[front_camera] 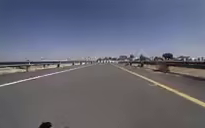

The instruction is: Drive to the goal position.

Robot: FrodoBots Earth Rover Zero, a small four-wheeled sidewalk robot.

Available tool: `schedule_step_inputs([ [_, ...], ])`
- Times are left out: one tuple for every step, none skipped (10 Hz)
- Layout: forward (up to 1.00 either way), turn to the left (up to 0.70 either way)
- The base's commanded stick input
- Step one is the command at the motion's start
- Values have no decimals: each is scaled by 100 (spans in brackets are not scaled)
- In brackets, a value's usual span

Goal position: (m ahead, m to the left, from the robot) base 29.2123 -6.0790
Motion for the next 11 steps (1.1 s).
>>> schedule_step_inputs([
  [100, 0],
  [100, 0],
  [100, 0],
  [100, 0],
  [100, 0],
  [100, 0],
  [100, 0],
  [100, 0],
  [100, 0],
  [100, 0],
  [100, 0],
])
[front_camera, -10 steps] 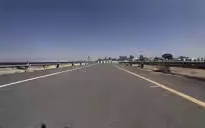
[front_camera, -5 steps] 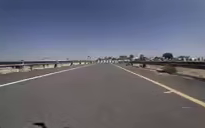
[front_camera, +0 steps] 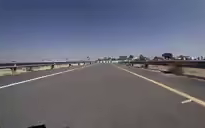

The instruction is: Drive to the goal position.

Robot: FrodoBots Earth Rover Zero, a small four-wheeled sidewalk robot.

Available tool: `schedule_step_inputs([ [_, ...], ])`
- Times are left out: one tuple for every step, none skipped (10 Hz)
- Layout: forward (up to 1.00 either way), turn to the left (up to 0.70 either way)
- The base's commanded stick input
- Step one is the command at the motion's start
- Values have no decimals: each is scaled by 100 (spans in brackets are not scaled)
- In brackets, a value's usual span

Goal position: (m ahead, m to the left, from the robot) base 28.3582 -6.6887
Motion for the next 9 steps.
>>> schedule_step_inputs([
  [100, 0],
  [100, 0],
  [100, 0],
  [100, 0],
  [100, 0],
  [100, 0],
  [100, 0],
  [100, 0],
  [100, 0],
])
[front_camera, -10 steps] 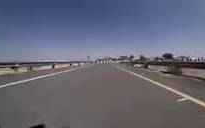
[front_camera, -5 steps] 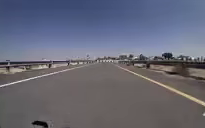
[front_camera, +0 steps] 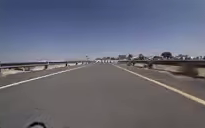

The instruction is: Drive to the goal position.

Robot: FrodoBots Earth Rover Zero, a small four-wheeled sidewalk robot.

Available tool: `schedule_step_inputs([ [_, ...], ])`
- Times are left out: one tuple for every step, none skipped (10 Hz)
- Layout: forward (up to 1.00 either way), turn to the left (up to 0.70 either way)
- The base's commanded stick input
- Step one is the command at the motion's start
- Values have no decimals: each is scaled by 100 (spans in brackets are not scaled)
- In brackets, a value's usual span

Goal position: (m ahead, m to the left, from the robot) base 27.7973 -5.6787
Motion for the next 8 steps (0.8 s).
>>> schedule_step_inputs([
  [100, 0],
  [100, 0],
  [100, 0],
  [100, 0],
  [100, 0],
  [100, 0],
  [100, 0],
  [100, 0],
])
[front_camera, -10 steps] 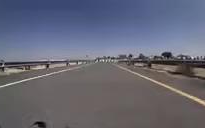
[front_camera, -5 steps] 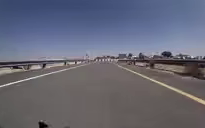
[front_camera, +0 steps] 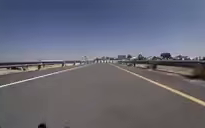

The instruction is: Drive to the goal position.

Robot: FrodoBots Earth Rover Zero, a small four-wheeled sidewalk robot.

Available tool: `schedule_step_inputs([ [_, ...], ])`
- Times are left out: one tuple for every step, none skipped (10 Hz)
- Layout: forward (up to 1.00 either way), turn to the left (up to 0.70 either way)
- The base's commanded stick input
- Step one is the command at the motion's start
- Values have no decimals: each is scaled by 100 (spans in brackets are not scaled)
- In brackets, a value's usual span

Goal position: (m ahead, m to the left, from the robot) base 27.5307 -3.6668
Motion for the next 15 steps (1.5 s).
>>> schedule_step_inputs([
  [100, 0],
  [100, 0],
  [100, 0],
  [100, 0],
  [100, 0],
  [100, 0],
  [100, 0],
  [100, 0],
  [100, 0],
  [100, 0],
  [100, 0],
  [100, 0],
  [100, 0],
  [100, 0],
  [100, 0],
])
